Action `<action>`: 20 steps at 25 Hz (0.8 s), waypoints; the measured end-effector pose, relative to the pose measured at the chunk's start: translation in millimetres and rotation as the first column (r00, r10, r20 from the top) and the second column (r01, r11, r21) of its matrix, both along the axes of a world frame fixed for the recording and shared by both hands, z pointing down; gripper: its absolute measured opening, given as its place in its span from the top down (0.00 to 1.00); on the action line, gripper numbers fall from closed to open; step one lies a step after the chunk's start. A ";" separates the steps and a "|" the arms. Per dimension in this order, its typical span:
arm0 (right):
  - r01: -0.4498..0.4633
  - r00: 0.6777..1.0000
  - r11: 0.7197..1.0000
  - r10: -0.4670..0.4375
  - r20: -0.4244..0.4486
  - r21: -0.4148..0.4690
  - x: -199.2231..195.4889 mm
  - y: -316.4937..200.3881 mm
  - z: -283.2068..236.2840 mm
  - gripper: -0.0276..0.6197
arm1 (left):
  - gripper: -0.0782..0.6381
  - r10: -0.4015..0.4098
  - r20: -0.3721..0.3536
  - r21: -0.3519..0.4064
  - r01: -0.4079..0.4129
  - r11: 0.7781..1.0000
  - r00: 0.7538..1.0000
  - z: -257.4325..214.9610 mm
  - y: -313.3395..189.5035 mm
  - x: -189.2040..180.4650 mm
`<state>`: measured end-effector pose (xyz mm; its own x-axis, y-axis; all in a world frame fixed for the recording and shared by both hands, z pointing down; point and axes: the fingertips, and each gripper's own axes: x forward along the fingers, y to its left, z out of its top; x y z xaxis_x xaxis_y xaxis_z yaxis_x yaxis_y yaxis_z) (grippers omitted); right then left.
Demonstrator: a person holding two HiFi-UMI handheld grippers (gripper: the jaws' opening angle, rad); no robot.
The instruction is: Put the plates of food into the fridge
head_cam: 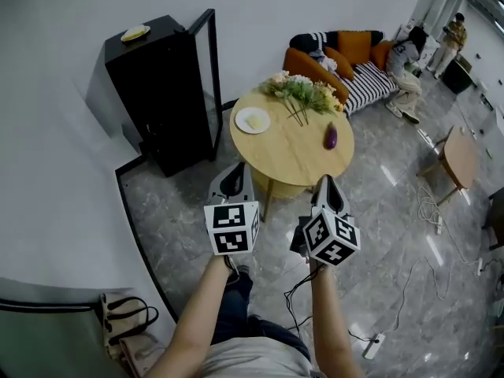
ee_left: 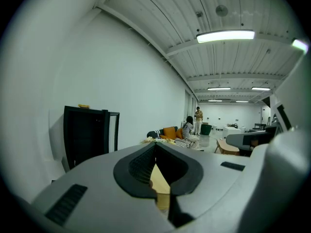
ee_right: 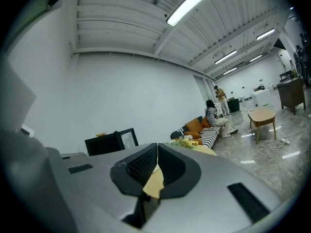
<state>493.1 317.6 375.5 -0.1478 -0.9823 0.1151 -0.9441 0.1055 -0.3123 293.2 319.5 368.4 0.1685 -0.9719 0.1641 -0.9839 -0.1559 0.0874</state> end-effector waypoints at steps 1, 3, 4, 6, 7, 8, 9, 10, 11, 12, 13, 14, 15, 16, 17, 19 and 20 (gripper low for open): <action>-0.002 1.000 1.000 0.002 -0.004 -0.001 -1.7 -10.6 -0.5 0.94 | 0.88 0.005 -0.003 -0.002 -0.005 1.000 1.000 -0.3 -11.6 -0.9; -0.011 1.000 1.000 0.011 -0.008 -0.003 -3.2 -32.0 -1.7 0.94 | 0.88 0.020 -0.005 0.000 -0.020 1.000 1.000 -2.0 -34.5 -0.3; -0.018 1.000 1.000 0.018 -0.008 -0.004 -3.6 -42.6 -1.9 0.94 | 0.88 0.029 -0.004 0.002 -0.029 1.000 1.000 -2.9 -45.7 0.2; -0.029 1.000 1.000 0.029 -0.007 -0.009 -6.0 -63.1 -1.8 0.94 | 0.88 0.045 -0.003 0.005 -0.045 0.999 0.999 -3.9 -67.0 -0.3; -0.032 0.999 0.999 0.032 -0.008 -0.009 -8.1 -72.7 -1.9 0.94 | 0.88 0.051 -0.004 0.006 -0.051 0.999 0.999 -3.9 -77.2 -1.5; -0.035 0.999 0.999 0.034 -0.009 -0.008 -10.3 -81.8 -2.4 0.94 | 0.88 0.057 -0.006 0.007 -0.057 0.998 0.998 -3.5 -86.9 -3.1; -0.038 0.999 0.999 0.038 -0.010 -0.006 -12.4 -90.2 -2.8 0.94 | 0.88 0.062 -0.008 0.007 -0.062 0.998 0.998 -2.8 -96.1 -4.9; -0.041 0.999 0.999 0.041 -0.011 -0.007 -14.1 -97.5 -2.5 0.94 | 0.88 0.066 -0.009 0.005 -0.066 0.998 0.998 -1.3 -104.5 -6.6; -0.045 0.999 0.999 0.045 -0.014 -0.011 -15.0 -103.4 -1.3 0.94 | 0.88 0.069 -0.011 0.000 -0.069 0.998 0.998 1.1 -111.9 -7.8; -0.050 0.999 0.999 0.050 -0.020 -0.019 -14.9 -108.5 0.8 0.94 | 0.88 0.070 -0.015 -0.008 -0.070 0.997 0.997 4.2 -118.6 -8.4; -0.055 0.998 0.998 0.054 -0.027 -0.026 -14.1 -113.5 3.1 0.94 | 0.88 0.070 -0.022 -0.016 -0.071 0.997 0.997 7.2 -125.0 -8.6; -0.060 0.998 0.998 0.059 -0.031 -0.032 -13.4 -118.8 5.1 0.94 | 0.88 0.071 -0.030 -0.022 -0.072 0.997 0.997 9.5 -131.5 -8.8; -0.065 0.997 0.997 0.064 -0.032 -0.037 -12.9 -124.2 7.0 0.94 | 0.88 0.074 -0.035 -0.026 -0.075 0.997 0.997 11.0 -137.8 -8.8; -0.069 0.997 0.997 0.067 -0.031 -0.041 -12.3 -129.6 8.8 0.94 | 0.88 0.077 -0.036 -0.029 -0.078 0.997 0.996 12.0 -143.8 -8.4; -0.072 0.997 0.996 0.071 -0.029 -0.046 -11.5 -135.5 10.5 0.94 | 0.88 0.081 -0.034 -0.030 -0.082 0.996 0.996 12.8 -150.0 -7.5; -0.075 0.997 0.996 0.074 -0.023 -0.053 -9.7 -148.1 14.1 0.94 | 0.88 0.088 -0.030 -0.032 -0.089 0.996 0.996 15.2 -163.1 -4.5; -0.075 0.997 0.996 0.074 -0.021 -0.055 -8.6 -154.6 16.1 0.94 | 0.88 0.089 -0.030 -0.035 -0.090 0.995 0.996 17.1 -169.7 -2.9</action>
